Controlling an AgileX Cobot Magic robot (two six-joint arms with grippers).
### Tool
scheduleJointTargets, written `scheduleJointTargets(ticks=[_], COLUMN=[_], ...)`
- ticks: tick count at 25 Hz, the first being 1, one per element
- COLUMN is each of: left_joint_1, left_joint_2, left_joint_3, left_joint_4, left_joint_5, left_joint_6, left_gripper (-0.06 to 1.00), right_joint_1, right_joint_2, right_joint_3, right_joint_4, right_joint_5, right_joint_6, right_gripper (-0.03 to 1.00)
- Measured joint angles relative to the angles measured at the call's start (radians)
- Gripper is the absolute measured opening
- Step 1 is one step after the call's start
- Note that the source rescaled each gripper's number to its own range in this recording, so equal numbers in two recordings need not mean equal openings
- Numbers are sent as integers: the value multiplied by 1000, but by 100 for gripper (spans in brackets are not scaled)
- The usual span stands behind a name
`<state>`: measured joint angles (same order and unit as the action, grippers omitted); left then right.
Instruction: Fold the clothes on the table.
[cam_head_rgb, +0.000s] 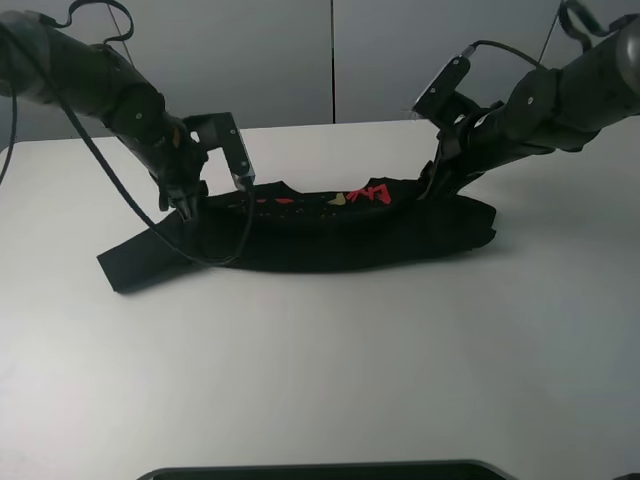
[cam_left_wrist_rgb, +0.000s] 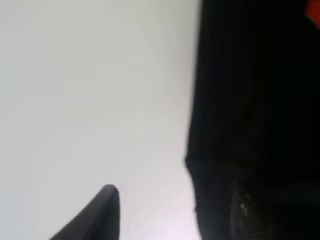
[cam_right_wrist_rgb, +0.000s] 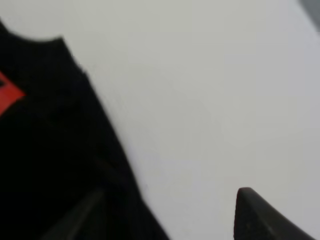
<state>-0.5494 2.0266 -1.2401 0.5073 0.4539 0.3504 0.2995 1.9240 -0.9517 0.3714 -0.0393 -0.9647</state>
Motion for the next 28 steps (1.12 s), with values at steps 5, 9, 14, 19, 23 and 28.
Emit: scheduleJointTargets(ticks=[5,9,14,19,23,28], left_joint_1=[0,0,0,0,0,0], left_joint_2=[-117,-209,-281,-289,-289,-289], left_joint_3=[-74,-77,-78,-78,-78,-78], left_joint_4=[-27,-162,-342,-427,-431,-431], left_joint_5=[179,253,275,290,298,308], left_joint_6=[-115,-130,-134,-134,-134,-134], left_gripper=[71,71,71,72,74,75], right_joint_1=[-18,-104,-189,-194,-195,-195], right_joint_2=[-224,-268,-223,-141,-67,24], right_joint_3=[0,0,0,0,0,0], right_joint_4=[233,283,285,294,306,351], right_joint_5=[139,355,552,590,602,612], right_joint_6=[39,172,284,318,324,296], right_gripper=[60,65,87,90,90,91])
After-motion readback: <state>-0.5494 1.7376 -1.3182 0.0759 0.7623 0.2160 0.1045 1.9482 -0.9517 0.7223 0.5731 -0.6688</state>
